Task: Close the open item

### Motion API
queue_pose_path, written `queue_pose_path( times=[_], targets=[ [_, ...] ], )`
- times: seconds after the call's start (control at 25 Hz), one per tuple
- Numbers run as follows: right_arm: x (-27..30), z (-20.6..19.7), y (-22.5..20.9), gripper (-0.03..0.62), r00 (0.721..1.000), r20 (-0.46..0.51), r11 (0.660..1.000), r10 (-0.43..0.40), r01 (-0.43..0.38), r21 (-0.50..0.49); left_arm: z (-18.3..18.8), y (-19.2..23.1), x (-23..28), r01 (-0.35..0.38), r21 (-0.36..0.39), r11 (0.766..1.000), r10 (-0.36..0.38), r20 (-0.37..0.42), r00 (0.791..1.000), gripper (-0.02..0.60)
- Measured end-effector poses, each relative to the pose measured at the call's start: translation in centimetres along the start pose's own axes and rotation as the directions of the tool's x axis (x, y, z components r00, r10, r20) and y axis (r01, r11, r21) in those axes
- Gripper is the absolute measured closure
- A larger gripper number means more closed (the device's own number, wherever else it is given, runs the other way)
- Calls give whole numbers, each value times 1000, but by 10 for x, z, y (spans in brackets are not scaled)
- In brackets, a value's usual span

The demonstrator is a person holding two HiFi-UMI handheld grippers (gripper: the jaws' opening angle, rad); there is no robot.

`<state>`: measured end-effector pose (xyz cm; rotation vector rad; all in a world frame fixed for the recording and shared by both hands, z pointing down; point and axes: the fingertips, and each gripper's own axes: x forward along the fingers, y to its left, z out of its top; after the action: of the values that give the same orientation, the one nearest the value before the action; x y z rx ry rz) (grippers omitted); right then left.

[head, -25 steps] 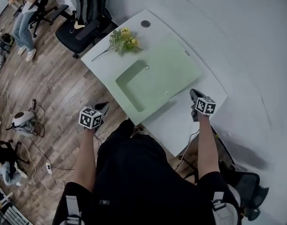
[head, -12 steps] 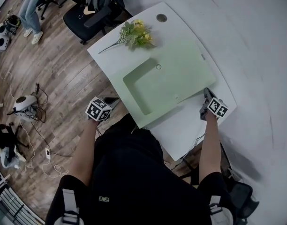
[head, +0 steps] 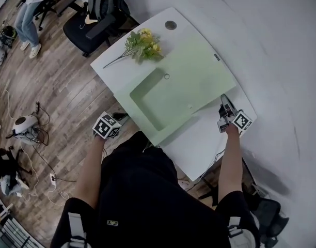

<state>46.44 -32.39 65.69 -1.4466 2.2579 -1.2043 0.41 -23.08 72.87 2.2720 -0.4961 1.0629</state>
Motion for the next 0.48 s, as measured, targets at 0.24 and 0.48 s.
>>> queue_pose_path(
  times=[0.24, 0.48],
  targets=[
    [6, 9, 61, 589, 960, 9, 959, 278, -278, 52, 4, 4, 6, 16, 20, 1000, -16, -1, 1000, 577],
    [19, -10, 116, 589, 867, -161, 882, 471, -464, 82, 10, 7, 4, 17, 49, 999, -17, -7, 1000, 577]
  ],
)
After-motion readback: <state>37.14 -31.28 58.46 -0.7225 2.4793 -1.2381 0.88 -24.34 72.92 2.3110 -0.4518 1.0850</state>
